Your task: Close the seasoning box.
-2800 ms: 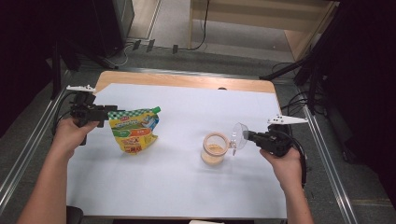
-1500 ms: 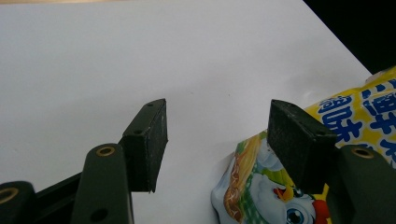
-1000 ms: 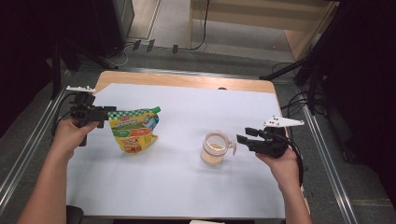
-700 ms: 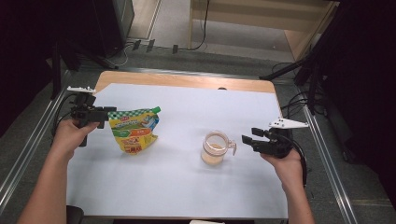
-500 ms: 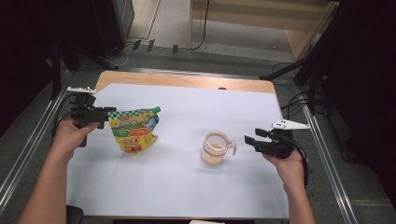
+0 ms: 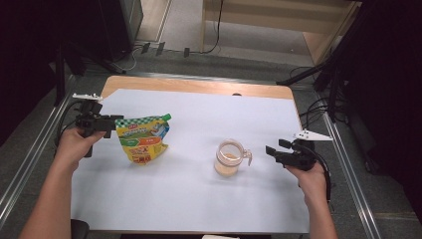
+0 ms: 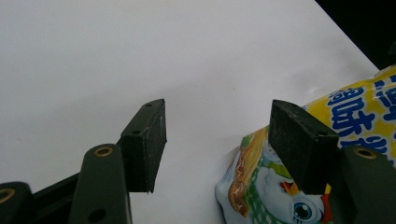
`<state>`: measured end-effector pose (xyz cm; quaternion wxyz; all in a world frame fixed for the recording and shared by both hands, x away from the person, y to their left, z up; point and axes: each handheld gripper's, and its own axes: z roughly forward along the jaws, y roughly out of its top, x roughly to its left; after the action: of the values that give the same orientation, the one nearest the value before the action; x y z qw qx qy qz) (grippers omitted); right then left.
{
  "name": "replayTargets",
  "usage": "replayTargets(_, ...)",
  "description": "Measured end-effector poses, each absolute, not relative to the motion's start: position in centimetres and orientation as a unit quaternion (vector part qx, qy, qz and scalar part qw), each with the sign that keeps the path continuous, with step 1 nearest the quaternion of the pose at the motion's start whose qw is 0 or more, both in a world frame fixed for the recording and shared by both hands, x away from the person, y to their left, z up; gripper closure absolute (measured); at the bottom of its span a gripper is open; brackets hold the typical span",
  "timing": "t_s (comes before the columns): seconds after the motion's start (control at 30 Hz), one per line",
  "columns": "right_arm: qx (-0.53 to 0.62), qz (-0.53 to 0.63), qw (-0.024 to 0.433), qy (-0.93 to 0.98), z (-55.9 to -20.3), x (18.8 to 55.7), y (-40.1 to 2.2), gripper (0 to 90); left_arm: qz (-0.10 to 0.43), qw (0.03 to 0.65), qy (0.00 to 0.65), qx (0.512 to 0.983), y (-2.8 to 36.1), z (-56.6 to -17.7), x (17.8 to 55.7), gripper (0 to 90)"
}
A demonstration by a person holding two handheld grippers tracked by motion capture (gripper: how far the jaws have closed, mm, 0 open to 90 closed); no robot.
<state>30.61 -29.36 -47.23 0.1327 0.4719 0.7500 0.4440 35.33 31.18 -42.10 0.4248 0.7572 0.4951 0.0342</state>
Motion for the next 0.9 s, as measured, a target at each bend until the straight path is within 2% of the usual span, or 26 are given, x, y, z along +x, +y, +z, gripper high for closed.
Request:
replayTargets(0.6, 0.474, 0.433, 0.143, 0.754, -47.96, 30.85, -29.29, 30.5, 0.030, 0.427, 0.498, 0.754, 31.40, -42.21, 35.30, 37.9)
replayTargets(0.9, 0.473, 0.432, 0.143, 0.754, -47.98, 30.85, -29.20, 30.3, 0.033, 0.434, 0.505, 0.746, 31.59, -42.30, 35.30, 34.9)
